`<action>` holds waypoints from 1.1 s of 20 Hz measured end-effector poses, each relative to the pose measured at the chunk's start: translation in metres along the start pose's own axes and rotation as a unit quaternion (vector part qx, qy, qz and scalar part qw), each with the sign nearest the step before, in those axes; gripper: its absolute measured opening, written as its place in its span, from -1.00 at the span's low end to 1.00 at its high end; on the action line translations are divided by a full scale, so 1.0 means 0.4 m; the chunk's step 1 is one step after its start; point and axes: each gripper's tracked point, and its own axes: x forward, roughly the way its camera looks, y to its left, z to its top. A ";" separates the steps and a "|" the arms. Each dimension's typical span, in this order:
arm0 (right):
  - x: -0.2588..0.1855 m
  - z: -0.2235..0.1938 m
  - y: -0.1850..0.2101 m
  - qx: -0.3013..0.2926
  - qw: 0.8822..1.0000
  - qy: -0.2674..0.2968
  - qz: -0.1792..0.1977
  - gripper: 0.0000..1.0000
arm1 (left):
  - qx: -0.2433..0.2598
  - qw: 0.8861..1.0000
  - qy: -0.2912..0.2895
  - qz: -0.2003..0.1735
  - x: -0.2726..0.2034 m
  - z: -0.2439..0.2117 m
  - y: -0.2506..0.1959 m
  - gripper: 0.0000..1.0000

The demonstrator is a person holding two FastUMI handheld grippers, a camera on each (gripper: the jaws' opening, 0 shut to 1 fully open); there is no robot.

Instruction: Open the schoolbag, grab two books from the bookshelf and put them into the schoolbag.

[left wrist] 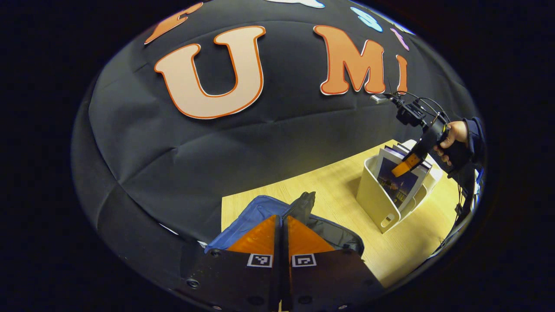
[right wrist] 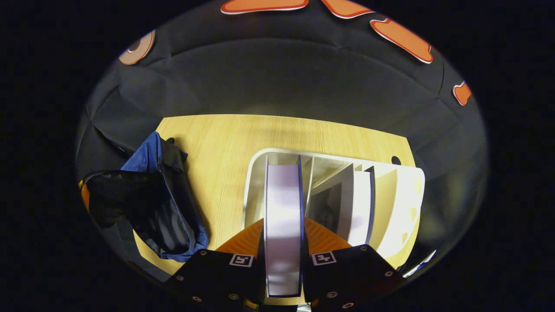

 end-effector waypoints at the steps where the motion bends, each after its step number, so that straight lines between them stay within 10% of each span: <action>1: -0.020 0.009 -0.004 -0.001 1.000 -0.005 0.001 -0.16 | 0.000 1.000 0.001 -0.002 0.001 -0.001 -0.002 -0.96; 15: -0.435 0.118 -0.018 0.021 0.988 -0.133 0.080 -0.34 | 0.024 0.999 0.022 -0.024 -0.014 -0.002 -0.031 -0.96; 22: -0.491 0.141 0.037 0.105 0.954 -0.197 0.202 -0.34 | 0.024 0.998 0.052 -0.036 -0.019 -0.002 -0.047 -0.96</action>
